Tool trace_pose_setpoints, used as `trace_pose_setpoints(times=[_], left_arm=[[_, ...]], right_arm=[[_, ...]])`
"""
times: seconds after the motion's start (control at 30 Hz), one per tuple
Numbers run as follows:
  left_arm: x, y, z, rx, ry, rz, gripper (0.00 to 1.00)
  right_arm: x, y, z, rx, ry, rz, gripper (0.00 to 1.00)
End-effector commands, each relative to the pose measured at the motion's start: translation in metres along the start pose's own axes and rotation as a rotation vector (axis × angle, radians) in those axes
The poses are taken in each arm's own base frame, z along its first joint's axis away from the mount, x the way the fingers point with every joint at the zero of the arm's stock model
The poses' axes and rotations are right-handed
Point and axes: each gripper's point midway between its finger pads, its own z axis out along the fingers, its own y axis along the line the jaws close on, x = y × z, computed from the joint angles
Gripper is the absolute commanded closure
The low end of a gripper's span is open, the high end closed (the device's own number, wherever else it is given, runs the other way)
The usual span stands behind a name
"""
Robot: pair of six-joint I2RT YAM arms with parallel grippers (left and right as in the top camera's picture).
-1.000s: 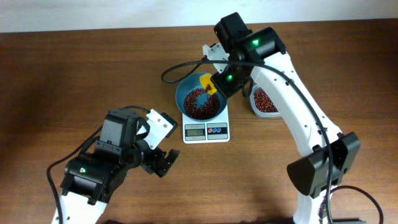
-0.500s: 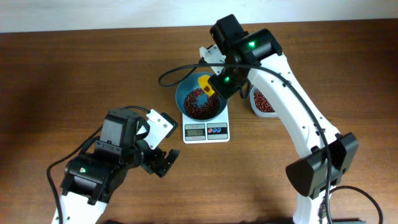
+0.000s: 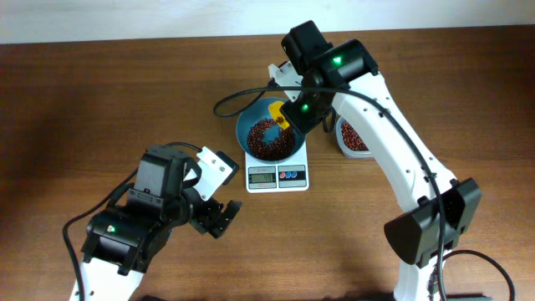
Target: Scoop item into bowl and weigh 50g on scale
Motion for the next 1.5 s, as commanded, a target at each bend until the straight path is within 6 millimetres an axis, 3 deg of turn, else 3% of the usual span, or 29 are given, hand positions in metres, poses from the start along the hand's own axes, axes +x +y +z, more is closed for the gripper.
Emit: trace_pose_setpoints(times=[0.0,0.23,0.33,0.47,0.83,0.97,1.07,1.17,1.47], left_arm=[[-0.002,-0.003,0.000,0.015,-0.008,0.022,0.01],[-0.002,-0.003,0.000,0.015,-0.008,0.022,0.01],[-0.002,-0.003,0.000,0.015,-0.008,0.022,0.01],[-0.002,-0.003,0.000,0.015,-0.008,0.022,0.01],[-0.002,-0.003,0.000,0.015,-0.008,0.022,0.01],[-0.002,-0.003,0.000,0.015,-0.008,0.022,0.01],[-0.002,-0.003,0.000,0.015,-0.008,0.022,0.01],[-0.002,-0.003,0.000,0.015,-0.008,0.022,0.01],[-0.002,-0.003,0.000,0.015,-0.008,0.022,0.01]], right_arm=[[0.000,0.000,-0.017,0.027,-0.037,0.008,0.96],[-0.003,0.001,-0.019,0.022,-0.049,0.013,0.96],[0.004,-0.005,-0.009,0.022,-0.012,0.029,0.96],[-0.002,0.001,-0.019,0.025,-0.047,0.013,0.96],[-0.001,-0.002,-0.018,0.025,-0.044,0.020,0.96],[0.011,-0.006,-0.001,0.026,0.019,0.032,0.96],[0.002,0.001,-0.014,0.028,-0.030,0.020,0.96],[0.004,-0.005,-0.009,0.036,-0.016,0.028,0.96],[0.002,0.002,-0.012,-0.002,-0.033,0.029,0.96]])
